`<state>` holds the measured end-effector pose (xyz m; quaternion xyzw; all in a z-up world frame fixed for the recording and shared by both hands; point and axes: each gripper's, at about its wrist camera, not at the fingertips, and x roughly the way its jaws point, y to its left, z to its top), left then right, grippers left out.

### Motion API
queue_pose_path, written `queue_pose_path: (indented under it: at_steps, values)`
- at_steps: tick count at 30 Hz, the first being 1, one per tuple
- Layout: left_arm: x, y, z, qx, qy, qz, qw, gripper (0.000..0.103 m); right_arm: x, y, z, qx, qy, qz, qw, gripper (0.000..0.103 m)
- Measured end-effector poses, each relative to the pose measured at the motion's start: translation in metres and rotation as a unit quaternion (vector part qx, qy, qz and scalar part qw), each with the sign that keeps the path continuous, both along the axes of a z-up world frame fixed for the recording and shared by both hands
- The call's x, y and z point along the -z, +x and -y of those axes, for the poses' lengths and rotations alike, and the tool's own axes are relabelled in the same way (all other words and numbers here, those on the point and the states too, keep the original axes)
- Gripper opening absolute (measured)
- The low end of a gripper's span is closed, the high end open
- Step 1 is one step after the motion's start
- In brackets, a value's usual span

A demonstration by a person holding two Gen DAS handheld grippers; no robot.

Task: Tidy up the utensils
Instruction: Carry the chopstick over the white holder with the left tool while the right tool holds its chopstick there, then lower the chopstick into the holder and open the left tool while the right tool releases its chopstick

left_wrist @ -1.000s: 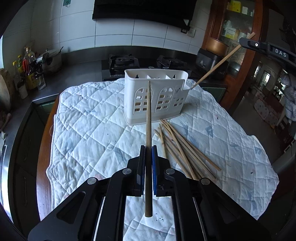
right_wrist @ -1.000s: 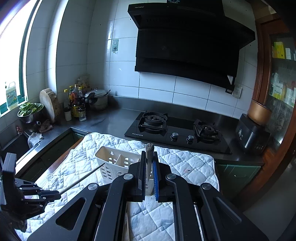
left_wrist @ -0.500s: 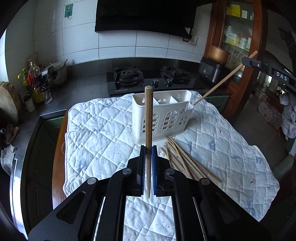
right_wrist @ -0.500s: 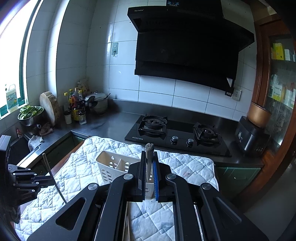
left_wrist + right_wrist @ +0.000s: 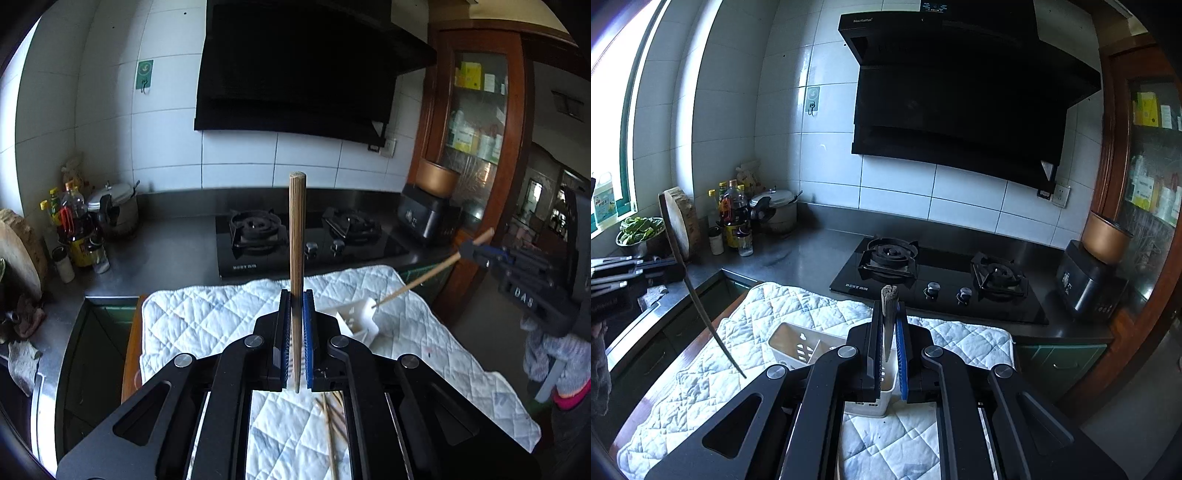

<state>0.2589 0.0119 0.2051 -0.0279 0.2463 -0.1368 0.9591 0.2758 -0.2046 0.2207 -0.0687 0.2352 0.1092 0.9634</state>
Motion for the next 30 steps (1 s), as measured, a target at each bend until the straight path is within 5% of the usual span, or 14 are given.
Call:
queue_pose_path:
  at_steps: [9, 16, 30]
  values:
    - [0.007, 0.049, 0.016, -0.026, -0.011, 0.019, 0.9994, 0.005, 0.028, 0.024, -0.005, -0.01, 0.002, -0.032, 0.999, 0.007]
    - [0.044, 0.079, 0.019, -0.015, -0.016, -0.025, 0.9994, 0.006, 0.059, 0.035, -0.007, -0.012, 0.003, -0.062, 0.998, 0.007]
    - [0.064, 0.067, 0.021, 0.012, -0.027, -0.047, 0.9985, 0.006, 0.063, 0.018, -0.009, -0.019, -0.002, -0.056, 0.998, 0.007]
